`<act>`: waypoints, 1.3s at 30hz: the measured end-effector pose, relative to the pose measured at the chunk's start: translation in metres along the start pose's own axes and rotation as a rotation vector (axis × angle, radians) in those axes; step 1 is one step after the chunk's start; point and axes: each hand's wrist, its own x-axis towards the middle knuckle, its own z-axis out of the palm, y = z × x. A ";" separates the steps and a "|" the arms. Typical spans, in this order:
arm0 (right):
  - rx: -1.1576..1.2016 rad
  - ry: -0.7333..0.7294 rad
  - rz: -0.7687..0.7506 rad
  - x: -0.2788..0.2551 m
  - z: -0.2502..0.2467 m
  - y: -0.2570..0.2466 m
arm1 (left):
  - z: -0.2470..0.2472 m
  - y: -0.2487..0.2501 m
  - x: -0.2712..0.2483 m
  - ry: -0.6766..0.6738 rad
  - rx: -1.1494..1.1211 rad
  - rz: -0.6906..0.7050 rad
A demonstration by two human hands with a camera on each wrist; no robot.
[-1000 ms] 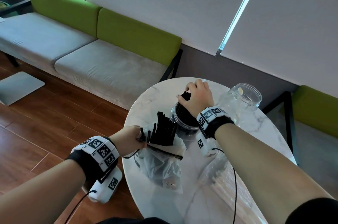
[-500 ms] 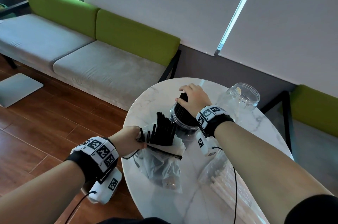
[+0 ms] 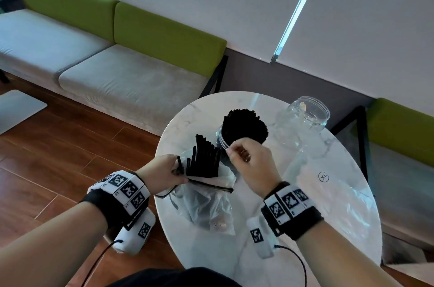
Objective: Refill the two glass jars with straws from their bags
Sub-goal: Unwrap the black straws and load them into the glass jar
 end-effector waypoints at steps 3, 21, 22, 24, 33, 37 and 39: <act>-0.087 -0.175 0.046 -0.029 0.014 0.018 | 0.000 0.001 0.000 0.008 -0.101 0.028; -0.348 -0.254 0.307 -0.031 0.035 0.027 | 0.013 -0.006 0.008 -0.041 -0.111 -0.009; -0.285 -0.246 0.318 -0.032 0.036 0.027 | 0.012 -0.005 0.008 -0.035 -0.102 -0.013; -0.104 -0.226 0.368 -0.034 0.037 0.027 | 0.012 -0.004 0.008 -0.018 -0.092 -0.034; 0.148 -0.348 0.712 -0.030 0.047 0.050 | 0.024 -0.006 0.005 -0.055 -0.088 -0.110; 0.120 -0.491 0.662 -0.033 0.048 0.048 | 0.030 -0.005 0.003 -0.045 -0.167 -0.031; 0.162 -0.405 0.549 -0.033 0.046 0.041 | 0.028 -0.004 0.001 -0.025 -0.207 -0.023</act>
